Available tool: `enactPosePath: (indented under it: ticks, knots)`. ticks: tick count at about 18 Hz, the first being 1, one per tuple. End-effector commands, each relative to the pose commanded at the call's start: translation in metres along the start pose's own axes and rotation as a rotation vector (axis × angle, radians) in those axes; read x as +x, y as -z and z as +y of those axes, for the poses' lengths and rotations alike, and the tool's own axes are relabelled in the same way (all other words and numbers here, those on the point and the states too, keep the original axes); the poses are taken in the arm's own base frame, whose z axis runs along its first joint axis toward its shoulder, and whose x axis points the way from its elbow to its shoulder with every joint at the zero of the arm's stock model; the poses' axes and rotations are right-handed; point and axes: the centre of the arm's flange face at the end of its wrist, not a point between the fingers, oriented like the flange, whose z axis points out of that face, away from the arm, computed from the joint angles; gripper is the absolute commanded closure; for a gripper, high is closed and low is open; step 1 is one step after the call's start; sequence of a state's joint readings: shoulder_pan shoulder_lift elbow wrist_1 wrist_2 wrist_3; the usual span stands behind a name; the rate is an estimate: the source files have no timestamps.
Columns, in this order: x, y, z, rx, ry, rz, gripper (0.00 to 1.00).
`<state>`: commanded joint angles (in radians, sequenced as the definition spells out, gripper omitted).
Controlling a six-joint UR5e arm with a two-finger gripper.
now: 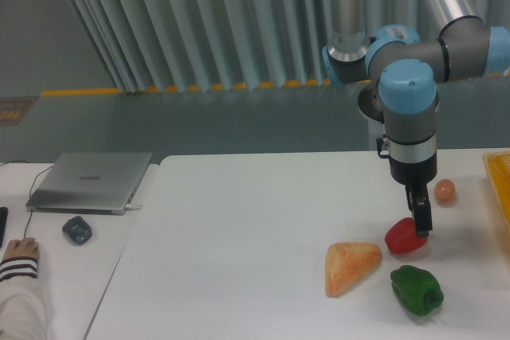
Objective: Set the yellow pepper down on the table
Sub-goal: 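Open the gripper beside the red pepper and lift away from it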
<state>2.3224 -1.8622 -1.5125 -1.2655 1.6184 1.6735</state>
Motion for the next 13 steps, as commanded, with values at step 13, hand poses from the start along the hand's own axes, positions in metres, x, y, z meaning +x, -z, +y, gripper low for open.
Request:
enactPosePath:
  ticks: [13]
  knots:
    - [0.018, -0.019, 0.027, 0.033, 0.066, -0.023, 0.00]
